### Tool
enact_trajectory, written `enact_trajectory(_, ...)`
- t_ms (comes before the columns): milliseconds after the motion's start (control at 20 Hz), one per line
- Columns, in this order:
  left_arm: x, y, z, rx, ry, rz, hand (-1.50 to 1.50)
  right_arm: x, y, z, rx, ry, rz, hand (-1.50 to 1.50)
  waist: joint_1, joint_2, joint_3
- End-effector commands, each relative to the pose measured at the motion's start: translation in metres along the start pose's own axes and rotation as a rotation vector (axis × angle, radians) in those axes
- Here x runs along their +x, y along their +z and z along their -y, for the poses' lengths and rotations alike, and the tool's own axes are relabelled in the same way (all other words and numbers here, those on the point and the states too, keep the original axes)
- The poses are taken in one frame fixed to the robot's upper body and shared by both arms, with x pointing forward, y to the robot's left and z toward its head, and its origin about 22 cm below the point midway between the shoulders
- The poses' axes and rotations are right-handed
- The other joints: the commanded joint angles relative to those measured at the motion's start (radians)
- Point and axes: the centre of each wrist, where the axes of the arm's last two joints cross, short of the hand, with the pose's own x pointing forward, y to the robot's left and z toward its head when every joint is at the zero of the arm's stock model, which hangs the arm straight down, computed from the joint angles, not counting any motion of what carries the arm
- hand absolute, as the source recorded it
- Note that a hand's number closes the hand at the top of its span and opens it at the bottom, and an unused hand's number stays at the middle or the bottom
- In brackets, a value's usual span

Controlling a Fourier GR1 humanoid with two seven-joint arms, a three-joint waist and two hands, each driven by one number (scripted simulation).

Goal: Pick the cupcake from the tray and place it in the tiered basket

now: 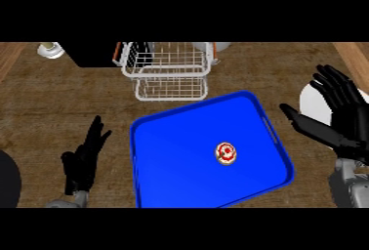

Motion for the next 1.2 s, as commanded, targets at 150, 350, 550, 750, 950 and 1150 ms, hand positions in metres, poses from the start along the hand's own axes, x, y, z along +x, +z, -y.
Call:
enact_trajectory(150, -0.016, 0.020, -0.018, 0.020, -0.039, -0.122, 0.00, 0.034, 0.029, 0.025, 0.140, 0.083, -0.013, -1.50, 0.006, 0.002, -0.005)
enact_trajectory(350, -0.020, 0.028, 0.011, 0.019, -0.038, -0.107, 0.00, 0.047, 0.043, 0.009, 0.354, 0.314, -0.198, -1.50, 0.007, 0.000, -0.008)
enact_trajectory(550, -0.016, 0.022, 0.002, 0.002, -0.037, -0.115, 0.00, 0.083, 0.050, 0.009, 0.500, 0.590, -0.220, -1.50, 0.004, -0.001, -0.010)
enact_trajectory(750, -0.015, 0.026, -0.003, -0.001, -0.046, -0.106, 0.00, 0.108, 0.063, -0.005, 0.519, 0.811, -0.233, -1.50, 0.022, 0.001, -0.010)
enact_trajectory(950, -0.007, 0.021, 0.001, 0.003, -0.051, -0.097, 0.00, 0.126, 0.083, -0.032, 0.464, 0.919, -0.246, -1.50, 0.026, 0.003, -0.008)
enact_trajectory(1150, -0.017, 0.021, 0.008, 0.007, -0.053, -0.119, 0.00, 0.120, 0.094, -0.061, 0.457, 0.945, -0.250, -1.50, 0.022, 0.006, -0.007)
